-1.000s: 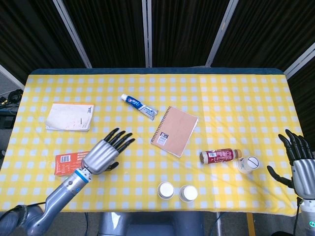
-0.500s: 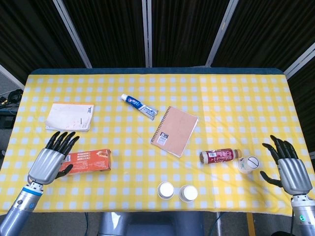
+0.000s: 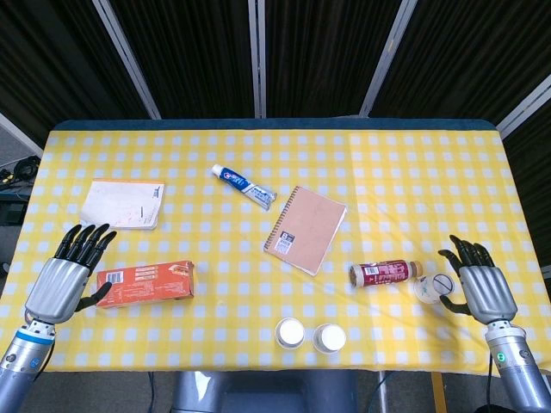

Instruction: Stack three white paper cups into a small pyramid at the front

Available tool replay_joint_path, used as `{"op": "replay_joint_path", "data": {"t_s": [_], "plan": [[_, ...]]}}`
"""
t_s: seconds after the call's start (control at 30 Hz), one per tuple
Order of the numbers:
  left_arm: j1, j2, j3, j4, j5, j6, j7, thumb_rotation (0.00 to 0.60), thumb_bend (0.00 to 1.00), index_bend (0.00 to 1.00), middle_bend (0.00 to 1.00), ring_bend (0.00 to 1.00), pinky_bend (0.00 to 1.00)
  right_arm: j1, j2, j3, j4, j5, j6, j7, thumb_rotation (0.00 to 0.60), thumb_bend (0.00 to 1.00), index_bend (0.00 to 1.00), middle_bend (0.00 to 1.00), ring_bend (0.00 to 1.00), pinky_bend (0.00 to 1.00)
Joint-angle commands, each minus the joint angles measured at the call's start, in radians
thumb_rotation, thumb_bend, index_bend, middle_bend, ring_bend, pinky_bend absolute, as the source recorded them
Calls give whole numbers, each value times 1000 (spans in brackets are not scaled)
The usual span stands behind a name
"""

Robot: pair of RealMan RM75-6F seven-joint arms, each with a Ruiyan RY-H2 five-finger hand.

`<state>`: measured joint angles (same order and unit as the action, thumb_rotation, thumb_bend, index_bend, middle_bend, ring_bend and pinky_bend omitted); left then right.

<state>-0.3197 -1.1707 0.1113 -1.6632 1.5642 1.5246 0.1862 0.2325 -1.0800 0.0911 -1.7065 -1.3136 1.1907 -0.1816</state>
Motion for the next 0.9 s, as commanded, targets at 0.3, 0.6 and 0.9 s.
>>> {"op": "replay_joint_path", "data": {"t_s": [0.3, 0.6, 0.9], "plan": [[22, 17, -28, -11, 11, -19, -8, 600, 290, 0, 0, 0, 0, 25, -10, -15, 26, 70, -72, -35, 600, 138, 208, 0, 0, 0], [33, 21, -42, -14, 22, -35, -12, 600, 289, 0, 0, 0, 0, 38, -11, -20, 23, 103, -91, -65, 600, 129, 155, 0, 0, 0], [40, 25, -57, -14, 25, -50, -21, 600, 289, 0, 0, 0, 0, 46, -22, -17, 41, 127, -101, -57, 600, 135, 273, 0, 0, 0]]}}
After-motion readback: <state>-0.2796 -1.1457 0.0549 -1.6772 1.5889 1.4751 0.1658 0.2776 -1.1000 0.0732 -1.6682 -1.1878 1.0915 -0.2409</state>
